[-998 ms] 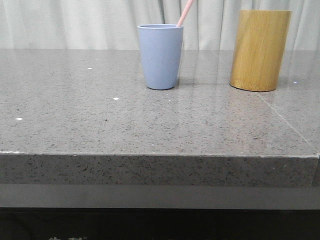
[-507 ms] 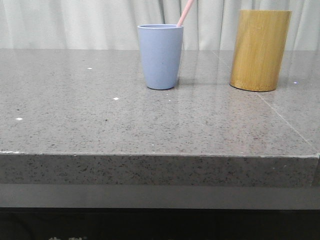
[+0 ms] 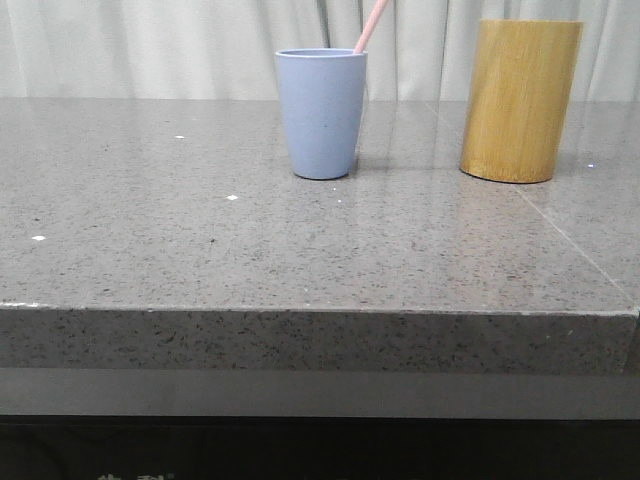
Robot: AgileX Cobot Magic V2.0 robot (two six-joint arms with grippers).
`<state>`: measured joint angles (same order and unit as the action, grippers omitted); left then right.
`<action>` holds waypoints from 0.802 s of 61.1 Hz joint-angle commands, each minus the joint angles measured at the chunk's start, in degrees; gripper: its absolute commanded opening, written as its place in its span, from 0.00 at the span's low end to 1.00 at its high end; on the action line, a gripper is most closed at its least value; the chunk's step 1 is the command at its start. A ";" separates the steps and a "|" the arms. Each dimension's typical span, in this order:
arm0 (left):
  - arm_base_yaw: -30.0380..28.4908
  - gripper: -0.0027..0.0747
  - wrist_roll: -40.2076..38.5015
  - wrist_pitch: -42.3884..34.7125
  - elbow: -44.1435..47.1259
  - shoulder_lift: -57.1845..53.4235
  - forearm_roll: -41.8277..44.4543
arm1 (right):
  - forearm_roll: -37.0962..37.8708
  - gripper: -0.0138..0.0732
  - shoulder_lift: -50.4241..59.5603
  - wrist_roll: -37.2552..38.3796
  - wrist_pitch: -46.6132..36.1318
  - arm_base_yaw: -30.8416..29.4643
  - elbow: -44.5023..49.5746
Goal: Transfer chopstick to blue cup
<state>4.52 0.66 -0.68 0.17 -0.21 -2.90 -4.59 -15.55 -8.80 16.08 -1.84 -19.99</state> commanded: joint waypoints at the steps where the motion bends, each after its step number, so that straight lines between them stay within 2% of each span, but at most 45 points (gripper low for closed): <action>1: 0.00 0.01 -0.66 -4.60 0.81 -1.38 -0.02 | -0.97 0.08 5.21 -0.44 -11.00 -0.64 5.98; 17: 0.00 0.01 -0.66 -4.60 0.81 -1.38 -0.02 | -3.35 0.08 16.26 -0.44 -18.30 -1.46 21.42; 21: 0.00 0.01 -0.66 -4.60 0.81 -1.38 -0.02 | -3.76 0.08 17.41 -0.44 -15.54 -1.46 21.29; 49: 0.00 0.01 -0.66 -4.60 0.81 -1.28 -0.02 | -3.89 0.08 17.35 -0.44 -15.48 -1.46 21.29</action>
<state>4.52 0.66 -0.68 0.17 -0.21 -2.90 -8.07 0.57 -8.91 5.24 -2.98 1.49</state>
